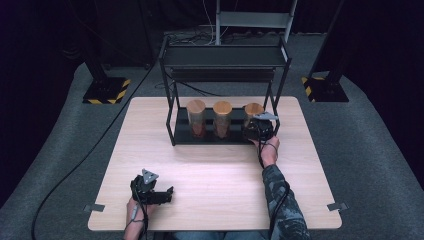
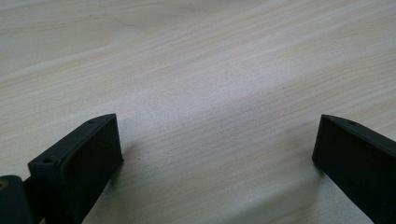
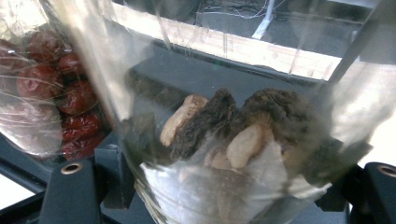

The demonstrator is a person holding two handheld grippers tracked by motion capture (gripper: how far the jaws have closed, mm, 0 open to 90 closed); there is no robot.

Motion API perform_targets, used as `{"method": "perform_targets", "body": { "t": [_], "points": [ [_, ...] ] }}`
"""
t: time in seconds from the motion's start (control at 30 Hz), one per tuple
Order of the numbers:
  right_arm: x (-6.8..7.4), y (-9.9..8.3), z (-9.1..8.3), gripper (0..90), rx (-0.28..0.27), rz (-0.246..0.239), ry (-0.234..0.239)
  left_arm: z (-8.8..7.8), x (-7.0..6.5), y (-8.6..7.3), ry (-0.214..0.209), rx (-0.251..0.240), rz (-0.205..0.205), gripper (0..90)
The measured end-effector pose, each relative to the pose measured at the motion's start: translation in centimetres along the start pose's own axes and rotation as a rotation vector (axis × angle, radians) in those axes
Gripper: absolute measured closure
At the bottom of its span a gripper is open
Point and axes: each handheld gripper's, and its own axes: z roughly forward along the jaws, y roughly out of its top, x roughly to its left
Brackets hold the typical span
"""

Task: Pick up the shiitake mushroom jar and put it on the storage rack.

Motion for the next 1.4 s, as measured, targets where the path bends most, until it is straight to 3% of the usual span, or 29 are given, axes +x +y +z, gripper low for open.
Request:
{"method": "perform_targets", "body": {
  "t": [1.23,1.4],
  "points": [
    [0.37,0.09,0.19,24.5,0.009,0.004,0.008,0.0,0.0,0.0,0.0,0.0,0.0,0.7],
    [0.77,0.03,-0.13,12.1,0.028,0.017,0.007,0.0,0.0,0.0,0.0,0.0,0.0,0.7]
  ]
}}
